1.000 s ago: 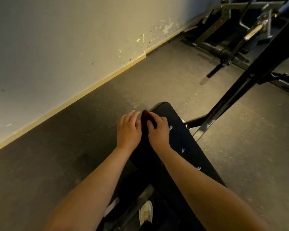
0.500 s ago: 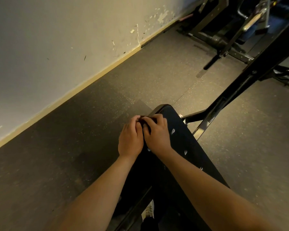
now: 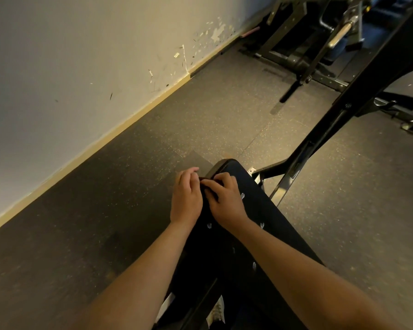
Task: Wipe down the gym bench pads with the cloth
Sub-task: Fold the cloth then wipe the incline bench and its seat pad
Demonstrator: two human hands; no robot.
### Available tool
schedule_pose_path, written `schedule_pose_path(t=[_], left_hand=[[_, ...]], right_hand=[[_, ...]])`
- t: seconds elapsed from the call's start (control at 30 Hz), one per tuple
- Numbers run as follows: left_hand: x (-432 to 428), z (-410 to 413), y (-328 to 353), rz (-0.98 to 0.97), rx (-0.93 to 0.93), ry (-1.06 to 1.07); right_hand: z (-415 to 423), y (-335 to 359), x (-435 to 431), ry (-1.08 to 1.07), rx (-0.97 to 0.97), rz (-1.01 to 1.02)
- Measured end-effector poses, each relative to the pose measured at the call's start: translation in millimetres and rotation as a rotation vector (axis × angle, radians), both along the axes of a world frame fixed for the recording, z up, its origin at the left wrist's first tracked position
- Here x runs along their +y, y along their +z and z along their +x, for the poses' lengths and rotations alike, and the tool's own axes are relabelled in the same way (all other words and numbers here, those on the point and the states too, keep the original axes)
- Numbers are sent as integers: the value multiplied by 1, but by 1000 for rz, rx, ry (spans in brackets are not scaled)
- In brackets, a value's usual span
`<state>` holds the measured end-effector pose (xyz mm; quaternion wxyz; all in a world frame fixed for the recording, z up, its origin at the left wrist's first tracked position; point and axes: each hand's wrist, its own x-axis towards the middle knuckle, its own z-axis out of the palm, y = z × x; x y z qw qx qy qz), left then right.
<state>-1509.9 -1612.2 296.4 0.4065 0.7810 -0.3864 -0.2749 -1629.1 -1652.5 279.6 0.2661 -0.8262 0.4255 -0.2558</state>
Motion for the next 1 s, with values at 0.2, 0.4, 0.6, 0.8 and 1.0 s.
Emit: schedule_pose_path(t=[0.2,0.4,0.6,0.8,1.0], left_hand=[[-3,-1,-9,63,-213,-111],[-3,1,-9,27,-44,2],[-3,0,-7,71,-114,-47],[-19,-2,-12,96,-208,-124],[-23,0,-10,61,-84,-59]], right_hand=[[5,10,-68,-359,190,75],[13,11,-36,-124,248,-16],[2,8,-38,-32,254,-107],[21,11,-68,-261,236,68],[-4,-7,-26,-60,42,-92]])
